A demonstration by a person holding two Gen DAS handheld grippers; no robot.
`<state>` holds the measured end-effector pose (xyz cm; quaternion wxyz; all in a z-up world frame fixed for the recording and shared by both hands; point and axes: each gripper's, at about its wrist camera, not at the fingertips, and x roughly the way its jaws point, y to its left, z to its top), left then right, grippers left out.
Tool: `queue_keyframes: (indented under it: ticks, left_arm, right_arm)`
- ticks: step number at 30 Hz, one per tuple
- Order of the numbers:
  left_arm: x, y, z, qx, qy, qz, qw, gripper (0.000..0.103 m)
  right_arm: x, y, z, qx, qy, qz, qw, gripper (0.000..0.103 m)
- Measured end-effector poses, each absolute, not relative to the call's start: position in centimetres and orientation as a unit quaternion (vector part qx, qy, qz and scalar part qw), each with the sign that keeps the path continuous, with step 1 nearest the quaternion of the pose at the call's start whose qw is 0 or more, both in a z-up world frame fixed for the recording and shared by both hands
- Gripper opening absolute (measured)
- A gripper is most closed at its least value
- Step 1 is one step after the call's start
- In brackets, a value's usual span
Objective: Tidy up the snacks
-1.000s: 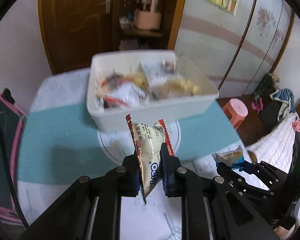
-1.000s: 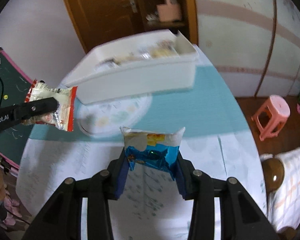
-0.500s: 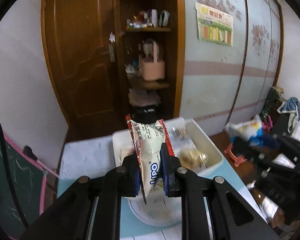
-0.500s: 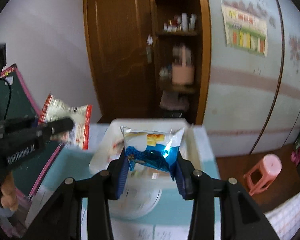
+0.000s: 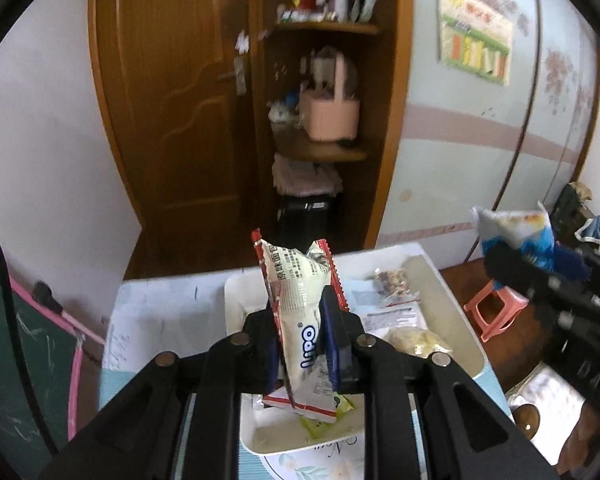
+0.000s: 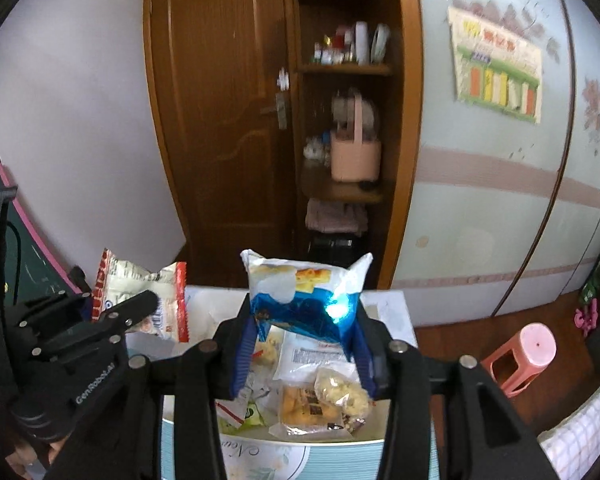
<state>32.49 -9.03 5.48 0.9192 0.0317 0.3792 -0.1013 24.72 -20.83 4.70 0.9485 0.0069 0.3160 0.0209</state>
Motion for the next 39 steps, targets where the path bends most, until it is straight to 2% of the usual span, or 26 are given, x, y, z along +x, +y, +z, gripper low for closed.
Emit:
queue_keyframes:
  ticks: [1,2,4,7,13,28,39]
  left_arm:
    - [33.2,-9.1,4.7,0.030,0.389,-0.099,0.915,0.040]
    - [33.7,-9.2,3.9,0.029,0.401,-0.099,0.910,0.077]
    - [34.6,-9.1,2.1,0.036,0.417,-0.073,0.905,0.095]
    - [35.5,-8.6,0.3,0.031,0.434,-0.071,0.897,0.096]
    - [36.0,-7.7,-1.8,0.011,0.461,-0.074,0.884,0.096]
    - [32.4,-7.3,1.8,0.008,0.440,-0.086,0.894,0.096]
    - [25.7,-6.2,5.2,-0.003,0.420,-0.103,0.902,0.097]
  right_arm:
    - [25.6,-20.8,3.7,0.007,0.332,0.023,0.943,0.048]
    - [26.3,-20.7,2.7,0.006,0.346,0.022,0.938,0.049]
    - [27.5,-20.9,0.9,0.006,0.371,0.014,0.929,0.060]
    - [28.3,-21.3,-1.3,0.006,0.392,0.002,0.920,0.067]
    - [28.5,-21.9,-2.9,0.020,0.408,-0.008,0.913,0.073]
    - [26.2,-21.3,-1.1,0.039,0.393,0.000,0.919,0.074]
    - [20.3,-20.5,1.6,0.051,0.367,0.007,0.929,0.074]
